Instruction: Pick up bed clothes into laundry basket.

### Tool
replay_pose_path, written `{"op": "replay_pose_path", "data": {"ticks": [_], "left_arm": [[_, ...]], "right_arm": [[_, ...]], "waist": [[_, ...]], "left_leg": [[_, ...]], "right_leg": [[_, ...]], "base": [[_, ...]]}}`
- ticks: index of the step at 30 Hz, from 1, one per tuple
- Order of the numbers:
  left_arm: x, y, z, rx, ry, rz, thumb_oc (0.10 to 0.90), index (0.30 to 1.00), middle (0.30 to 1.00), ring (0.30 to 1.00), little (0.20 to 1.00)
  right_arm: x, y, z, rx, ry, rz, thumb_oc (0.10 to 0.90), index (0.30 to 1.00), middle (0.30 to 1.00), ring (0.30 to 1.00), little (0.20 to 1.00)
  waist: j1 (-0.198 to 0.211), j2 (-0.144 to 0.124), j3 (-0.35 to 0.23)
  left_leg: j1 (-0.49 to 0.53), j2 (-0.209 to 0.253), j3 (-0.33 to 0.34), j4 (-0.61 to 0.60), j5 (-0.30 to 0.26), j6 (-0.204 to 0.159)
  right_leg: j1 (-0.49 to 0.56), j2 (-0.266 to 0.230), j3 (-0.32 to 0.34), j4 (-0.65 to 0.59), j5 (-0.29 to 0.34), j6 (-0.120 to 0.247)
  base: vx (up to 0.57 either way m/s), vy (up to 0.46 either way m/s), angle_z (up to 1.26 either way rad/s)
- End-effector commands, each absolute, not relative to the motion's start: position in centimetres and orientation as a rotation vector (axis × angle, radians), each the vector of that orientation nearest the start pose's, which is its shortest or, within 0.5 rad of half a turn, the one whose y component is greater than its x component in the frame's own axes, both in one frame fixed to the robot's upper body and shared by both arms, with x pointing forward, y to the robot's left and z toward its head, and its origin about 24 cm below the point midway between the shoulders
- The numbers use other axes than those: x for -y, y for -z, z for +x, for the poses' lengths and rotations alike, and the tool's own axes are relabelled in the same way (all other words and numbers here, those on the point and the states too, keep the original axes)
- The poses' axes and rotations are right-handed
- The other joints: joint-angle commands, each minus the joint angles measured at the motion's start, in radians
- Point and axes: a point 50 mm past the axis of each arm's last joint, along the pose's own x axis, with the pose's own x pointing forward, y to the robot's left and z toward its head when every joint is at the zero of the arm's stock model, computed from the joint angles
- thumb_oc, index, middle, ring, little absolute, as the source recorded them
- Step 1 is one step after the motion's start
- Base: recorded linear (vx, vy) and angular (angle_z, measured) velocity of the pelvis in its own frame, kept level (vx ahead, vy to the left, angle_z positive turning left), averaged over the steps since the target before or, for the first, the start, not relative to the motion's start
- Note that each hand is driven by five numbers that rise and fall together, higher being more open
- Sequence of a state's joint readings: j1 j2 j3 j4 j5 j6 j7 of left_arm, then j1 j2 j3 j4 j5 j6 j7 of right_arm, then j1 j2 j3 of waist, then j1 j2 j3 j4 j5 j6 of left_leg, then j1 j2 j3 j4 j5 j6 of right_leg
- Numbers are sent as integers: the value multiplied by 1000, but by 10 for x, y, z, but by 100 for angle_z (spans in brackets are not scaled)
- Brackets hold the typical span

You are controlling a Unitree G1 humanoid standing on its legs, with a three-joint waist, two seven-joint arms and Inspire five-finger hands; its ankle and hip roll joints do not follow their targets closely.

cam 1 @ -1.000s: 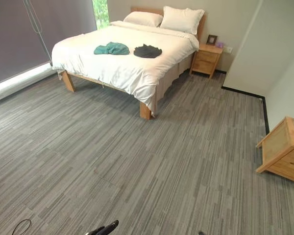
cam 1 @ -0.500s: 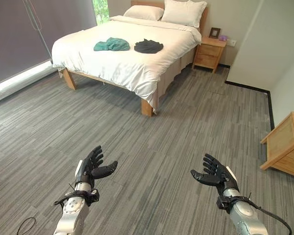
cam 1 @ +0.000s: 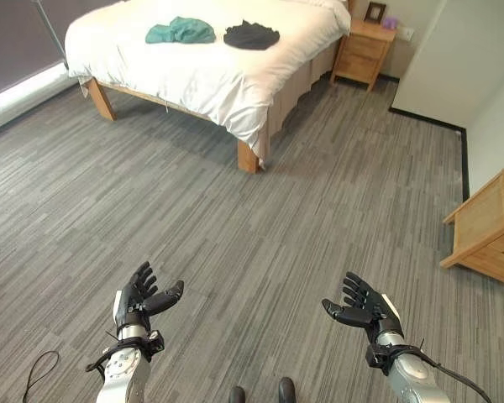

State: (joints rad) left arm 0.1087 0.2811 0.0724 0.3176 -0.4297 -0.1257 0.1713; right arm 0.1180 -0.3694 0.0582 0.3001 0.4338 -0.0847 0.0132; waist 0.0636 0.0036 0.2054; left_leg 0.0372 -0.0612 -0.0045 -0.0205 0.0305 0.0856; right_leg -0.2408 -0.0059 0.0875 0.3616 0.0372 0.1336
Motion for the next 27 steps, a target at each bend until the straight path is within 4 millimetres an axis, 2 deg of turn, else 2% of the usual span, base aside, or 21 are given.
{"op": "replay_pose_path", "data": {"ticks": [1,3,4,5,9,10,11,12,13,14,15,16,17,19,20,22,23,24,25,26,27], "left_arm": [[-268,-41,234,74,-352,-33,800,900,900,900,900],[-267,-47,234,99,-342,-28,800,900,900,900,900],[-268,-50,235,114,-333,-28,800,900,900,900,900],[-267,-53,237,129,-329,-42,800,900,900,900,900],[-266,-58,239,158,-317,-44,800,900,900,900,900],[-266,-59,239,160,-315,-40,800,900,900,900,900],[-268,-58,235,153,-322,-23,800,900,900,900,900],[-268,-58,235,152,-323,-22,800,900,900,900,900],[-267,-57,235,149,-320,-28,800,900,900,900,900],[-268,-59,233,167,-347,-77,800,900,900,900,900],[-268,-61,231,191,-361,-157,800,900,900,900,900],[-271,-64,231,199,-368,-141,800,900,900,900,900],[-271,-65,231,200,-367,-140,800,900,900,900,900],[-272,-72,232,231,-376,-121,800,900,900,900,900],[-272,-75,231,254,-375,-138,800,900,900,900,900],[-279,-83,226,307,-403,-137,800,900,900,900,900],[-281,-90,221,348,-415,-142,800,900,900,900,900],[-282,-91,218,358,-423,-140,800,900,900,900,900],[-285,-105,215,426,-447,-115,800,900,900,900,900],[-287,-112,212,467,-469,-123,800,900,900,900,900],[-292,-109,210,461,-505,-125,800,900,900,900,900]], "right_arm": [[232,-21,231,-24,72,36,800,900,900,900,900],[233,-24,230,-15,71,39,800,900,900,900,900],[239,-22,223,-16,97,70,800,900,900,900,900],[242,-22,221,-17,106,75,800,900,900,900,900],[245,-22,216,-36,89,18,800,900,900,900,900],[246,-25,216,-30,78,0,800,900,900,900,900],[248,-25,214,-36,79,-4,800,900,900,900,900],[248,-25,214,-37,78,-4,800,900,900,900,900],[248,-20,213,-45,96,46,800,900,900,900,900],[247,-23,216,-31,101,81,800,900,900,900,900],[246,-26,220,-1,118,125,800,900,900,900,900],[248,-35,226,36,116,116,800,900,900,900,900],[248,-36,226,38,116,117,800,900,900,900,900],[248,-51,237,98,108,122,800,900,900,900,900],[246,-55,241,114,97,134,800,900,900,900,900],[243,-66,246,155,60,113,800,900,900,900,900],[241,-70,246,175,43,94,800,900,900,900,900],[240,-70,245,174,34,82,800,900,900,900,900],[237,-74,244,190,19,60,800,900,900,900,900],[236,-75,245,196,17,56,800,900,900,900,900],[233,-75,247,194,11,64,800,900,900,900,900]], "waist": [[-22,-31,-38],[-50,-35,-42],[-100,-43,-63],[-119,-48,-67],[-168,-32,-101],[-169,-34,-118],[-172,-34,-155],[-173,-31,-159],[-172,-35,-174],[-160,-53,-176],[-116,-95,-141],[-86,-112,-124],[-85,-115,-123],[-29,-123,-95],[-4,-117,-89],[30,-98,-103],[51,-75,-114],[72,-60,-128],[107,-37,-156],[121,-41,-172],[138,-42,-182]], "left_leg": [[-26,-6,-199,110,-138,-15],[37,19,-218,86,-167,-25],[146,56,-263,47,-187,-54],[180,72,-281,34,-187,-70],[281,166,-317,16,-162,-113],[289,187,-318,41,-125,-135],[263,242,-313,146,52,-192],[263,244,-312,145,50,-189],[223,259,-300,249,184,-204],[153,275,-257,399,269,-204],[-9,209,-265,610,238,-126],[-96,145,-252,655,177,-99],[-102,141,-251,660,177,-98],[-249,45,-204,651,79,-83],[-291,11,-183,604,60,-84],[-314,-33,-139,383,50,-85],[-306,-51,-110,180,84,-82],[-302,-66,-101,87,123,-78],[-339,-107,-88,-67,165,-97],[-370,-118,-67,-67,166,-109],[-363,-102,-51,-62,200,-112]], "right_leg": [[-86,-44,-24,216,42,11],[-141,-42,-63,108,22,9],[-149,-11,-61,-117,43,29],[-157,-9,-50,-208,58,40],[-171,0,-110,-367,136,75],[-149,-7,-131,-349,143,62],[-117,1,-127,-318,139,27],[-117,2,-129,-319,134,29],[-81,14,-120,-304,128,10],[-34,2,-133,-304,104,-17],[55,3,-87,-337,82,-60],[104,5,-60,-353,77,-71],[102,1,-59,-355,80,-69],[182,-1,-26,-372,56,-71],[217,4,-12,-377,38,-74],[275,32,6,-384,-1,-76],[320,65,20,-383,-37,-83],[364,84,36,-381,-64,-90],[443,114,67,-383,-118,-102],[498,101,81,-389,-145,-101],[531,86,98,-392,-154,-95]], "base": [[342,6,9],[619,-99,2],[851,-205,-13],[700,-179,4],[594,-197,51],[866,-373,55],[626,-262,30],[644,-286,18],[502,-232,46],[817,-497,33],[782,-520,9],[519,-381,-38],[350,-180,-54],[475,-102,-68],[646,-65,-56],[732,-27,-34],[796,-15,-14],[1090,-9,-31],[1066,4,-37],[1044,40,-53],[753,88,-38]]}}
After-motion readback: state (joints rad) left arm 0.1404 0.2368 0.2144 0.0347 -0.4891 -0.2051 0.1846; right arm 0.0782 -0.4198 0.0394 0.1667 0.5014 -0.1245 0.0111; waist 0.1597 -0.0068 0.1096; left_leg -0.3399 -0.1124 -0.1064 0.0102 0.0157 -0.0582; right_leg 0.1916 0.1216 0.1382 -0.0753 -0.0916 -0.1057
